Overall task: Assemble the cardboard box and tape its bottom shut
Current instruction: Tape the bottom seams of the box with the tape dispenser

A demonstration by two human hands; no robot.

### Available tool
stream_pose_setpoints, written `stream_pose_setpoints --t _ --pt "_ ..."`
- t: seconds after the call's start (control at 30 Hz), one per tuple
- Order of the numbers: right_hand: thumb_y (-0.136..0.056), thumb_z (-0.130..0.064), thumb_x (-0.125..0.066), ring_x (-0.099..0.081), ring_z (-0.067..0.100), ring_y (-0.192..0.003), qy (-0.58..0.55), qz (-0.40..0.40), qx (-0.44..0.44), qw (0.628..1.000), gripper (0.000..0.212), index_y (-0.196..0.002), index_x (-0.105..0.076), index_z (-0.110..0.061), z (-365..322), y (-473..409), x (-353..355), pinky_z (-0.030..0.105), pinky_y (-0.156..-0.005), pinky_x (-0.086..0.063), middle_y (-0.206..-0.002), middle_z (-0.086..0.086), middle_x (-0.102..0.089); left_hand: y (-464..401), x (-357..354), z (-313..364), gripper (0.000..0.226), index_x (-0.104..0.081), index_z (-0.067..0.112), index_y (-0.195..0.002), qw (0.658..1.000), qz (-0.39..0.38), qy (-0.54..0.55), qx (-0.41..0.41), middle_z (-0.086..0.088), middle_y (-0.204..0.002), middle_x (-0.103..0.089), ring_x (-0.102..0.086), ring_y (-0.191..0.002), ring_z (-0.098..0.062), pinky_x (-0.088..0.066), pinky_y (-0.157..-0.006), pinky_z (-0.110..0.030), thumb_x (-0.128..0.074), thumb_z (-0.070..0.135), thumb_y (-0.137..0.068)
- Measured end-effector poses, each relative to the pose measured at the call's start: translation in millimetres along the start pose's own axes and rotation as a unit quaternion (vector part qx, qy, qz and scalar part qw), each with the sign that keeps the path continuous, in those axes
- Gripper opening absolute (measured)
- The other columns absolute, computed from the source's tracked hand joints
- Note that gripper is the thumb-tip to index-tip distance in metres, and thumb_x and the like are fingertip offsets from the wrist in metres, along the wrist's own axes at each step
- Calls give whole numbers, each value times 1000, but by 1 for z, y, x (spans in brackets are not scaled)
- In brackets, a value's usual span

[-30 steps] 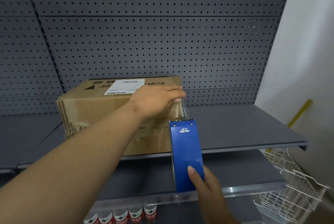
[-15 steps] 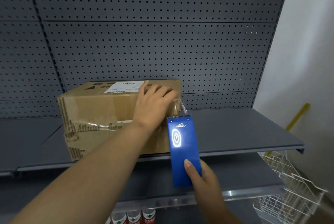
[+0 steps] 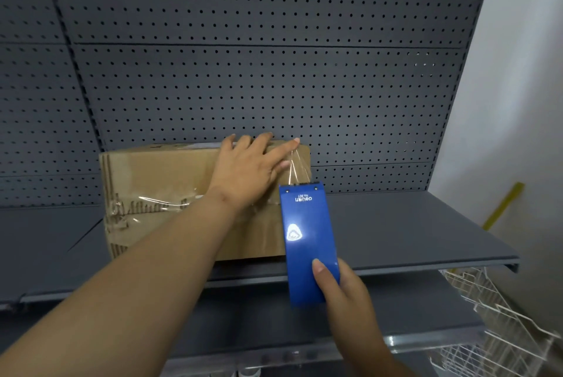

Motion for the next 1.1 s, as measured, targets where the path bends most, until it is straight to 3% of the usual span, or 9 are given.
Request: stream_pose_setpoints --t 0.17,0.27,0.37,0.53,0.63,0.73,0.83,0.97,1.1 --pt "-84 -41 -55 -65 24 -91 28 0 14 999 29 -88 -65 -14 -25 -21 -4 42 -85 -50 -92 6 -71 -22 -5 -5 47 -11 50 -142 999 -28 22 31 0 -142 -40 -44 -120 -27 -21 -108 -49 -16 53 -95" --pt "-90 -32 -53 -63 32 -95 29 4 14 999 25 -89 -62 -9 -32 -32 -5 47 -88 -48 -96 14 -69 -31 -6 -7 47 -12 48 -143 999 -23 39 29 2 -143 -35 -38 -124 -25 -2 -111 -58 -20 50 -97" --pt "-92 -27 -51 -67 23 -91 -13 -3 0 1000 22 -89 -65 -11 -38 -38 -5 38 -84 -50 -94 8 -73 -35 -6 -8 43 -27 46 -140 996 8 93 -1 -1 -144 -33 -26 -132 -23 17 -105 -60 -34 39 -99" --pt "-92 -27 -50 -68 15 -85 -34 -18 -6 999 22 -91 -67 -13 -43 -45 -9 22 -72 -51 -94 4 -74 -37 -12 -21 36 -47 55 -119 980 11 196 -37 8 -151 -23 0 -143 -22 27 -104 -47 -47 28 -95" --pt "-92 -28 -49 -69 14 -87 -41 -18 -14 999 22 -92 -67 -15 -45 -50 -13 16 -67 -51 -94 3 -74 -39 -10 -23 58 -44 38 -135 987 17 99 -124 1 -155 -21 -2 -144 -29 27 -102 -53 -52 2 -90" --pt "-92 -27 -49 -69 13 -87 -50 -18 -20 998 21 -93 -68 -16 -47 -53 -16 18 -67 -50 -94 2 -75 -43 -12 -24 68 -17 32 -147 989 -31 45 -141 10 -157 -5 14 -142 -15 30 -102 -43 -41 -1 -93" --pt "-92 -26 -49 -69 14 -87 -54 -13 -24 998 21 -93 -68 -17 -46 -55 -17 21 -70 -51 -94 1 -75 -43 -18 -30 61 -5 27 -148 983 -43 42 -176 11 -156 -2 20 -135 -5 21 -109 -32 -28 8 -95" --pt "-92 -26 -49 -69 16 -90 -52 -10 -27 998 21 -94 -68 -16 -45 -56 -20 23 -73 -51 -96 2 -74 -45 -22 -37 61 -8 23 -148 976 -50 54 -205 5 -156 -10 0 -143 -10 6 -114 -28 -5 37 -89" --pt "-92 -26 -49 -68 15 -92 -48 -8 -28 998 21 -97 -67 -17 -44 -55 -23 23 -71 -49 -98 1 -73 -46 -25 -38 49 -6 38 -142 973 -28 35 -226 6 -154 -16 -15 -142 -14 -4 -113 -34 -13 40 -93"
Point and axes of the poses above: each hand's wrist, its own y-axis away from the middle knuckle, its own x-axis out of the back of the hand, z = x × y, the point moved 1 cm from there along -y, towards the middle knuckle
